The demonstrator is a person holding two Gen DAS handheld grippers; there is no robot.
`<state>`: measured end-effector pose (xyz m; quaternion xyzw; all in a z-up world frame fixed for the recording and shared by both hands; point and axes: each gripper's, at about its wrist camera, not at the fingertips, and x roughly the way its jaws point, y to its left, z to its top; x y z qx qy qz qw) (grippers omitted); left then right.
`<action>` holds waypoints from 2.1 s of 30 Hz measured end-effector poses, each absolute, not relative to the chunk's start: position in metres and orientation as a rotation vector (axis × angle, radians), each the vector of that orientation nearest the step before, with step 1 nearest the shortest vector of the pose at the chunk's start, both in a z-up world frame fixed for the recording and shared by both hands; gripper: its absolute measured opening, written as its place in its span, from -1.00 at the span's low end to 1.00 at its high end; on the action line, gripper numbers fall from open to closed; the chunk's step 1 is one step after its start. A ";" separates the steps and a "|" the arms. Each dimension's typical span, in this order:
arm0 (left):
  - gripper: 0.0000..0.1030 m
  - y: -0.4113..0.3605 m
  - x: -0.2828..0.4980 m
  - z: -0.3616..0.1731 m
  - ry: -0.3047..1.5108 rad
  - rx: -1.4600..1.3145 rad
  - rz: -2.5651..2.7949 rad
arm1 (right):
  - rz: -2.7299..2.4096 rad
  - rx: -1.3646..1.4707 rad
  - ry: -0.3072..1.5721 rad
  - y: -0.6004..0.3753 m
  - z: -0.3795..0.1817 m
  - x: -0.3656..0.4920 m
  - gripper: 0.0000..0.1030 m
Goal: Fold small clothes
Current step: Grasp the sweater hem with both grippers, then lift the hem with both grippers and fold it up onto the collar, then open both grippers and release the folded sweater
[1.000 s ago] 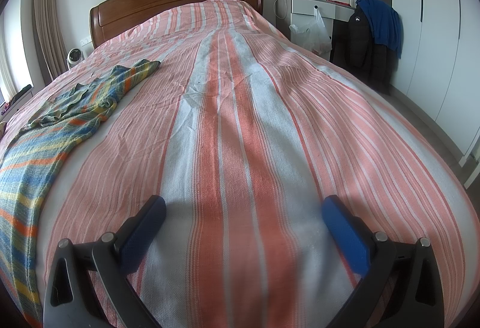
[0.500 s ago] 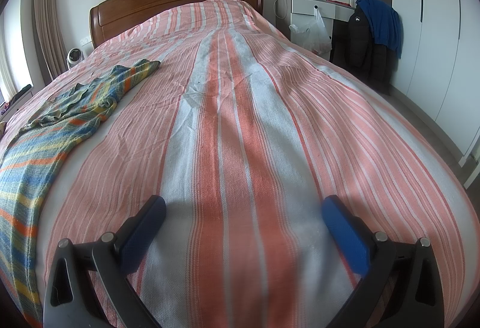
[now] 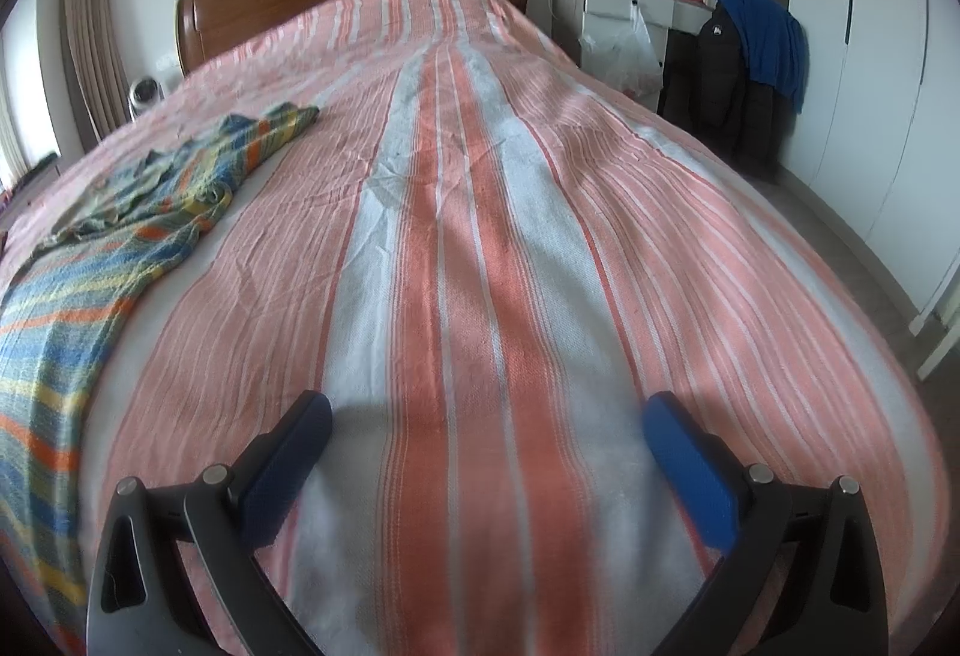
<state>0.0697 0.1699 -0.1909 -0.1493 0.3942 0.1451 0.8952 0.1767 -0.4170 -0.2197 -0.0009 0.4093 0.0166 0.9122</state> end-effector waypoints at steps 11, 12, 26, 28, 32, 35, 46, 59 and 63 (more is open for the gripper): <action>0.69 0.159 0.001 -0.223 1.179 -0.334 0.179 | 0.548 0.019 1.072 -0.361 -0.158 0.090 0.98; 0.60 0.157 0.000 -0.226 1.201 -0.332 0.168 | 0.588 0.007 1.114 -0.353 -0.165 0.078 0.91; -1.00 0.171 -0.004 -0.216 1.237 -0.539 0.005 | 0.640 0.179 1.328 -0.350 -0.208 0.077 -0.88; -1.00 0.176 -0.003 -0.195 1.181 -0.583 -0.039 | 0.671 0.261 1.303 -0.359 -0.190 0.082 -0.88; -1.00 0.195 0.038 -0.145 1.011 -0.648 -0.130 | 0.713 0.393 1.206 -0.376 -0.159 0.107 -0.88; -1.00 0.202 0.099 -0.124 0.922 -0.608 -0.142 | 0.719 0.420 1.140 -0.371 -0.144 0.151 -0.88; -0.53 0.227 0.358 -0.139 0.850 -0.571 0.035 | 0.630 0.407 0.967 -0.324 -0.138 0.390 -0.83; 0.32 0.173 0.274 -0.166 0.939 -0.257 -0.039 | 0.616 0.205 1.038 -0.305 -0.143 0.389 -0.07; 0.22 0.173 0.250 -0.204 1.098 -0.112 0.156 | 0.641 -0.002 1.113 -0.289 -0.173 0.331 -0.07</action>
